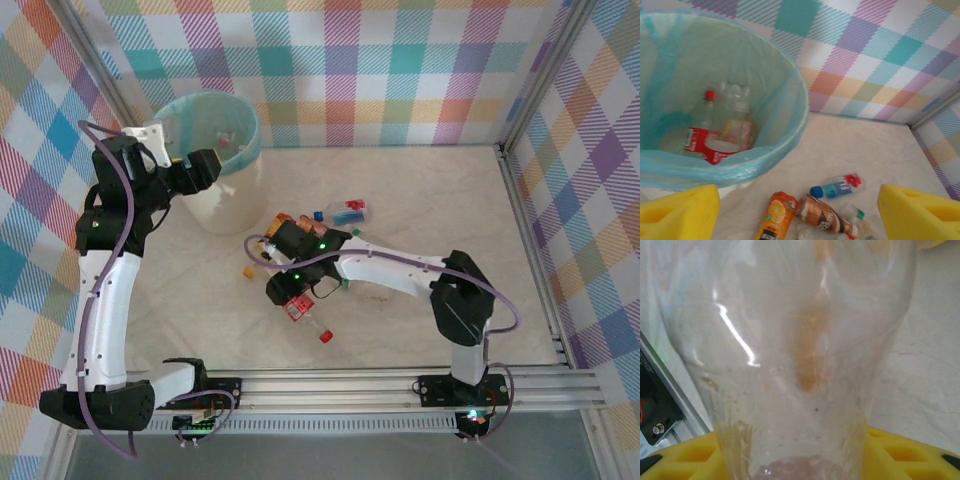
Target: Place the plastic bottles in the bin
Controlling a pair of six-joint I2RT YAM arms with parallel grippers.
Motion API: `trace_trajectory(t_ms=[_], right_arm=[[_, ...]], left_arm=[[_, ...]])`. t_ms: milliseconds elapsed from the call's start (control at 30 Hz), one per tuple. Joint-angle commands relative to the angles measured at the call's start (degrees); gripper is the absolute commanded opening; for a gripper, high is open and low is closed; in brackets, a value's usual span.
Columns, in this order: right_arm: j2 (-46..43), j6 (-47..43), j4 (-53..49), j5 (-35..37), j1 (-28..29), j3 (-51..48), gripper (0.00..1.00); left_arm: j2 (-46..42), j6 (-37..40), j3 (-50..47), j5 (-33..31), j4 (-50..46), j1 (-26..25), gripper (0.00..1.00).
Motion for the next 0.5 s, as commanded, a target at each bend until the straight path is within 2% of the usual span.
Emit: trace_trajectory(t_ms=[0, 200, 467], right_arm=[[-4.42, 0.57, 2.71, -0.77, -1.56, -1.57, 0.54], [-11.27, 0.34, 5.6, -0.76, -5.07, -5.83, 0.53], [-20.13, -0.13, 9.81, -0.41, -11.26, -11.94, 0.53]], left_arm=[[1.14, -0.94, 2.29, 3.44, -0.25, -2.71, 0.83], [5.69, 1.08, 5.47, 3.04, -1.55, -11.99, 0.88], [13.34, -1.97, 10.48, 11.89, 0.36, -19.44, 0.9]])
